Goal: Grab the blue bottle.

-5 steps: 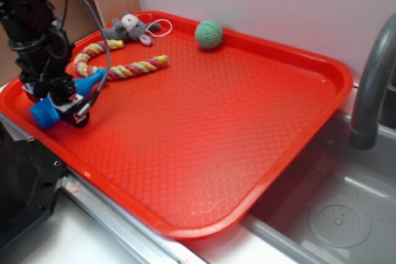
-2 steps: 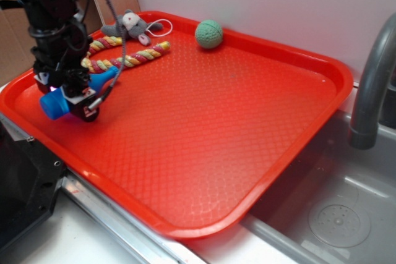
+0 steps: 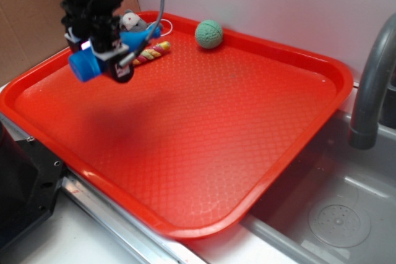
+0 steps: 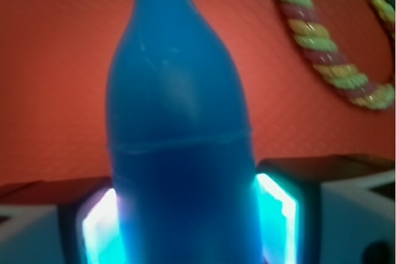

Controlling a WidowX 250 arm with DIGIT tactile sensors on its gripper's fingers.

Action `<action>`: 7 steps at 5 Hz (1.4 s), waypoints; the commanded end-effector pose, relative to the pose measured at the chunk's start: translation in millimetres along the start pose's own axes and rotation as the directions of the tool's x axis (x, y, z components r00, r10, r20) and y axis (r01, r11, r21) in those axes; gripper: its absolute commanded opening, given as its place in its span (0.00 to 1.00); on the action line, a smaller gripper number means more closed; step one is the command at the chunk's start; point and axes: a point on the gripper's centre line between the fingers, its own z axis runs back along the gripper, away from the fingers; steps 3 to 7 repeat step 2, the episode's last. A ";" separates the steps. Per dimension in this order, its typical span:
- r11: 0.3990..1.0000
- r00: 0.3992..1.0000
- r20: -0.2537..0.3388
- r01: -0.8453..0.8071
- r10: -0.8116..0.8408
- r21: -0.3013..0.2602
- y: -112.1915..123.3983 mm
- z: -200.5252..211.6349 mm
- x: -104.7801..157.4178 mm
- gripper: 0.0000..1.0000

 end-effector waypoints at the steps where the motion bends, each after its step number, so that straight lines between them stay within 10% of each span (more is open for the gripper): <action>1: 0.994 0.981 0.175 0.098 -0.087 -0.055 -37.0 76.3 -12.5 0.00; 2: 0.996 0.969 0.232 0.088 -0.091 0.022 -50.5 84.1 -23.3 0.00; 7: 0.996 0.969 0.232 0.088 -0.091 0.022 -50.5 84.1 -23.3 0.00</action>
